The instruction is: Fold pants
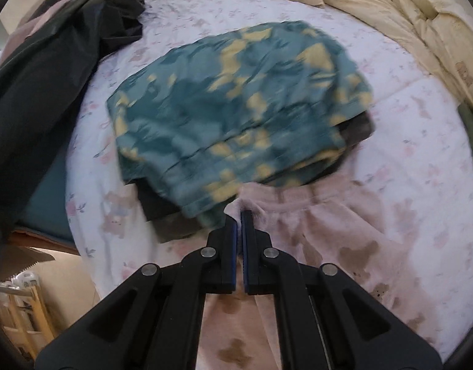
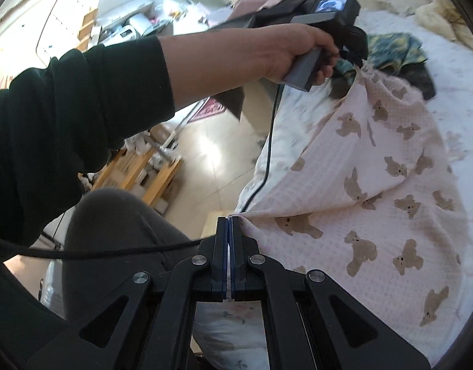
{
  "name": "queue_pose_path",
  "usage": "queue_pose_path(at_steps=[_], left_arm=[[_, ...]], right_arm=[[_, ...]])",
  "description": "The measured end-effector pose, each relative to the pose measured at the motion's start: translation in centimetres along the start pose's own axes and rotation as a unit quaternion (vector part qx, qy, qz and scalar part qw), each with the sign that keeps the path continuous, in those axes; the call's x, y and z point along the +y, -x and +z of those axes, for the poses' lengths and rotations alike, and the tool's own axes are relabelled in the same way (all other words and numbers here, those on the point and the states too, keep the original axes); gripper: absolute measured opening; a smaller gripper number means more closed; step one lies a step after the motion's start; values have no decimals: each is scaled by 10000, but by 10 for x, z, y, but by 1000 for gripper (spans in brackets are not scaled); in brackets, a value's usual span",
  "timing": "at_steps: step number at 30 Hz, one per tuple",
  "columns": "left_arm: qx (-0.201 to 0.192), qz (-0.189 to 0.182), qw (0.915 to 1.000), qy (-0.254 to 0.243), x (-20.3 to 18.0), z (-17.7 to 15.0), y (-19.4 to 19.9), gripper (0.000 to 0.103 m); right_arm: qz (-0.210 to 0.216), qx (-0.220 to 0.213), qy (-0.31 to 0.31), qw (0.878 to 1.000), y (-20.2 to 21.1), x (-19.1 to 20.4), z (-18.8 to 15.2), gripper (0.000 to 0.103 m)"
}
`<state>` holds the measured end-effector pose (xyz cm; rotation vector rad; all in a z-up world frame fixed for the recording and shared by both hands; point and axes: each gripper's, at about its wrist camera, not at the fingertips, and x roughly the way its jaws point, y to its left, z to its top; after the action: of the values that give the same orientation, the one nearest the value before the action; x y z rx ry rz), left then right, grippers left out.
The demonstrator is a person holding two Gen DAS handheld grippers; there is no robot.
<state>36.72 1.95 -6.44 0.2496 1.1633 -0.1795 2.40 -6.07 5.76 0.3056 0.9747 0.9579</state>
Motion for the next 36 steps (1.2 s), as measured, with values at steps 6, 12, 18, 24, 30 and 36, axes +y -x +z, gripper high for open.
queue_pose_path(at_steps=[6, 12, 18, 24, 30, 36], left_arm=[[30, 526, 9984, -216, 16, -15, -18, 1], [256, 436, 9986, -162, 21, -27, -38, 11], [155, -280, 9962, 809, 55, -44, -4, 76], [-219, -796, 9878, 1317, 82, -103, 95, 76], [-178, -995, 9786, 1793, 93, -177, 153, 76], [-135, -1037, 9676, 2296, 79, -237, 168, 76]], right_arm=[[296, 423, -245, 9984, -31, -17, -5, 0], [235, 607, -256, 9976, -58, -21, -9, 0], [116, 615, -166, 9979, -70, -25, -9, 0], [149, 795, 258, 9964, -85, -8, -19, 0], [161, 1214, 445, 9915, -122, 0, -44, 0], [-103, 1577, 464, 9863, -129, 9, -65, 7]])
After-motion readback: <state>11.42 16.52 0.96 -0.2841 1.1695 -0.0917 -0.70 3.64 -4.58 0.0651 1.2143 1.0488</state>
